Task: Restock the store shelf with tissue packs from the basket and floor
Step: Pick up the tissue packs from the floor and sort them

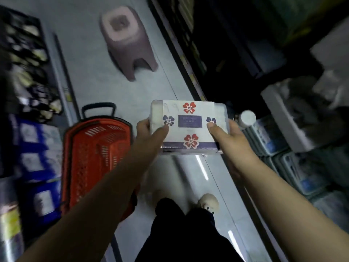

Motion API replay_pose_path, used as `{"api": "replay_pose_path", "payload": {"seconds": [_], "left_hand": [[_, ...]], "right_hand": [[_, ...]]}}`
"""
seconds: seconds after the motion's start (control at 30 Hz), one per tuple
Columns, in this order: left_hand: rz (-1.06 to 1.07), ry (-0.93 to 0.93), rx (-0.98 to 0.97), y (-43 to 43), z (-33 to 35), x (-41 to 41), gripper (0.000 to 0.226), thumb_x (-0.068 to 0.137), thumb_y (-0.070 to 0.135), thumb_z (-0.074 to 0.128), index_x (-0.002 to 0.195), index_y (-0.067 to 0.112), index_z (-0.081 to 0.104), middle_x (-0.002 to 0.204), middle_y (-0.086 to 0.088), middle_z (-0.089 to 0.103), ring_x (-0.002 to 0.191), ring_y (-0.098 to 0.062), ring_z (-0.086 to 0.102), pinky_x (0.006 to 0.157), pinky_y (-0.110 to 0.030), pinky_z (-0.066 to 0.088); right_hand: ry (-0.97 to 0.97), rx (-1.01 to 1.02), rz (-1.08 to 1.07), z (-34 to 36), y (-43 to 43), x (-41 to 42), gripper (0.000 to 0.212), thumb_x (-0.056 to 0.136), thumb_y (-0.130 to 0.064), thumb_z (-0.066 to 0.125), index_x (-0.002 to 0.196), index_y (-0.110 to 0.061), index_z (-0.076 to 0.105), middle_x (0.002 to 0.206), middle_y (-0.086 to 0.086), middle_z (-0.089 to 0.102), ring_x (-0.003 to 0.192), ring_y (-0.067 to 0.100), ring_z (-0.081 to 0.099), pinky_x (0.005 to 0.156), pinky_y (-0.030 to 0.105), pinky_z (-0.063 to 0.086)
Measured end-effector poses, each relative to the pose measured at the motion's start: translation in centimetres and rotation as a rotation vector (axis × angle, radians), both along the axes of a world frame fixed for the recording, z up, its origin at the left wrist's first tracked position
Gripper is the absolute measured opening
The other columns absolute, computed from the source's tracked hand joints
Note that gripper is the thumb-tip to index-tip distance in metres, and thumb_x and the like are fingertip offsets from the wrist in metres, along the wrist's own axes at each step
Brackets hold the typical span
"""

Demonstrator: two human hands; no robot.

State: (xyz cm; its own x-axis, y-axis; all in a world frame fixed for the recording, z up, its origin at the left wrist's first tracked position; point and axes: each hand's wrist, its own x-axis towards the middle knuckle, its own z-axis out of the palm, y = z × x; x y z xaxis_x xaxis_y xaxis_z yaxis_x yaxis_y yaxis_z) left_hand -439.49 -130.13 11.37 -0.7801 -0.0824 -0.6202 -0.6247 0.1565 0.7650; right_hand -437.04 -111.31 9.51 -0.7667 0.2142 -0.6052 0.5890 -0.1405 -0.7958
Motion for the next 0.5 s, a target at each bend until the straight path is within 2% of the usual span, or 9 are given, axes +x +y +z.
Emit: {"api": "replay_pose_path", "payload": {"seconds": [0.07,0.17,0.27,0.33,0.43,0.5], "left_hand": [[0.048,0.082,0.015,-2.1,5.4,0.6,0.045,0.095,0.025,0.057,0.135,0.022,0.037,0.12,0.002,0.061,0.104,-0.012,0.064,0.089,-0.034,0.053],[0.103,0.215,0.024,-5.2,12.6,1.4,0.047,0.094,0.027,0.057,0.136,0.028,0.037,0.121,0.007,0.062,0.105,-0.01,0.064,0.095,-0.036,0.051],[0.176,0.34,0.042,-8.7,18.5,2.4,0.058,0.092,0.03,0.06,0.142,0.03,0.03,0.13,0.007,0.057,0.111,-0.013,0.061,0.099,-0.039,0.048],[0.226,0.43,0.03,-11.2,22.0,3.2,0.07,0.086,0.035,0.062,0.143,0.039,0.022,0.135,0.012,0.051,0.117,-0.012,0.057,0.105,-0.041,0.044],[0.324,0.547,-0.021,-14.8,26.7,4.6,0.065,0.081,0.036,0.061,0.136,0.041,0.026,0.129,0.015,0.055,0.11,-0.007,0.059,0.101,-0.038,0.046],[0.38,0.611,-0.058,-17.1,29.3,5.8,0.061,0.08,0.038,0.061,0.133,0.04,0.031,0.125,0.014,0.057,0.106,-0.006,0.061,0.097,-0.037,0.048]], "right_hand": [[0.086,-0.008,0.057,5.6,-1.8,-1.1,0.027,0.092,-0.025,0.064,0.117,-0.022,0.054,0.103,-0.001,0.072,0.085,0.011,0.072,0.078,0.028,0.059],[0.2,-0.011,0.138,13.0,-4.8,-2.5,0.029,0.092,-0.023,0.063,0.119,-0.021,0.052,0.1,0.0,0.071,0.079,0.007,0.071,0.067,0.021,0.059],[0.306,-0.02,0.214,19.3,-8.7,-3.3,0.035,0.09,-0.026,0.065,0.123,-0.022,0.052,0.107,0.002,0.071,0.092,0.017,0.072,0.074,0.027,0.06],[0.39,-0.027,0.255,22.7,-11.7,-3.7,0.031,0.09,-0.026,0.065,0.119,-0.022,0.055,0.107,0.002,0.071,0.092,0.018,0.072,0.073,0.029,0.06],[0.509,-0.047,0.339,26.8,-16.0,-3.8,0.03,0.091,-0.027,0.065,0.119,-0.023,0.056,0.107,-0.001,0.071,0.091,0.015,0.071,0.075,0.029,0.058],[0.579,-0.064,0.394,29.4,-18.7,-3.7,0.024,0.091,-0.028,0.064,0.114,-0.028,0.055,0.105,-0.003,0.071,0.09,0.013,0.071,0.066,0.021,0.055]]}}
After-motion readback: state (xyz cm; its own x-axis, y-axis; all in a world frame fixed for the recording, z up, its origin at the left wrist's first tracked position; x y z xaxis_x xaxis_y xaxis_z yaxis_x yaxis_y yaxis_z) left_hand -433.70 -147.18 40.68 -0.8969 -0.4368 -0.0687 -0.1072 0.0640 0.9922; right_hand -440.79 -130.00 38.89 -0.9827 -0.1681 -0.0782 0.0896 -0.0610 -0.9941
